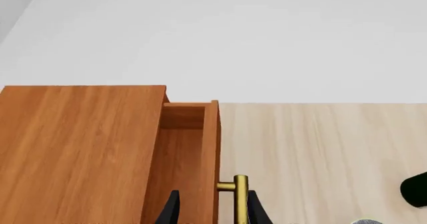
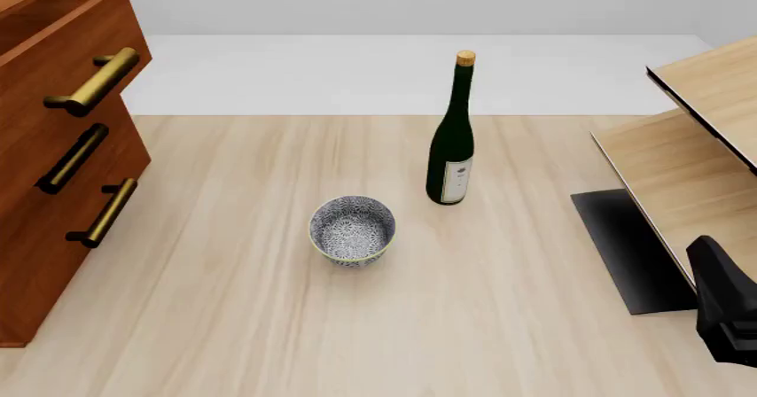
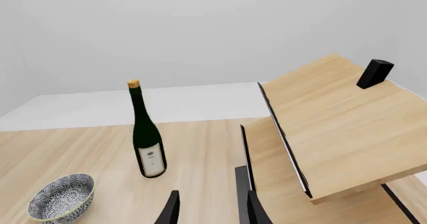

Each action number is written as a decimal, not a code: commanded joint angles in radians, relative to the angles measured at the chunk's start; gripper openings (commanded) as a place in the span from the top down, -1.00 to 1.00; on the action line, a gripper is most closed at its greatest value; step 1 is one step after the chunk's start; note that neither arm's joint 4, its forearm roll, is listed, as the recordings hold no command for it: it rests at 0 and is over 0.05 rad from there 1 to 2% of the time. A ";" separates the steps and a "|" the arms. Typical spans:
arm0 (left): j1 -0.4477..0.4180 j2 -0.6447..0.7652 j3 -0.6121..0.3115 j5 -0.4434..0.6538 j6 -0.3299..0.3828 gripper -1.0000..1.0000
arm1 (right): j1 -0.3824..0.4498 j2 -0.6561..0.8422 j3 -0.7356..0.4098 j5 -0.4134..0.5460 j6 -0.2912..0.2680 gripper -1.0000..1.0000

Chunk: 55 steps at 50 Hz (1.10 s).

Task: Close the bottom drawer of the cabinet and open the top drawer.

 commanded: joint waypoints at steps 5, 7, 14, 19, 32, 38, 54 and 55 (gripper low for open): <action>0.014 -0.003 0.064 -0.036 -0.017 -1.00 | -0.001 0.002 0.000 -0.002 0.000 -1.00; 0.016 -0.003 0.070 -0.040 -0.019 -1.00 | -0.001 0.001 0.000 -0.001 -0.001 -1.00; 0.021 -0.007 0.085 -0.046 -0.025 -1.00 | 0.001 0.003 0.001 -0.003 -0.001 -1.00; 0.021 -0.007 0.100 -0.055 -0.032 -1.00 | 0.001 0.006 0.001 -0.007 -0.002 -1.00; 0.019 -0.003 0.133 -0.072 -0.056 -1.00 | -0.001 0.008 0.002 -0.009 0.000 -1.00; 0.022 -0.002 0.145 -0.077 -0.063 -1.00 | 0.000 0.007 0.002 -0.008 -0.001 -1.00; 0.029 -0.003 0.178 -0.097 -0.082 -1.00 | 0.001 -0.001 0.003 -0.002 0.000 -1.00; 0.027 -0.003 0.179 -0.097 -0.085 -1.00 | 0.001 -0.001 0.003 -0.002 0.000 -1.00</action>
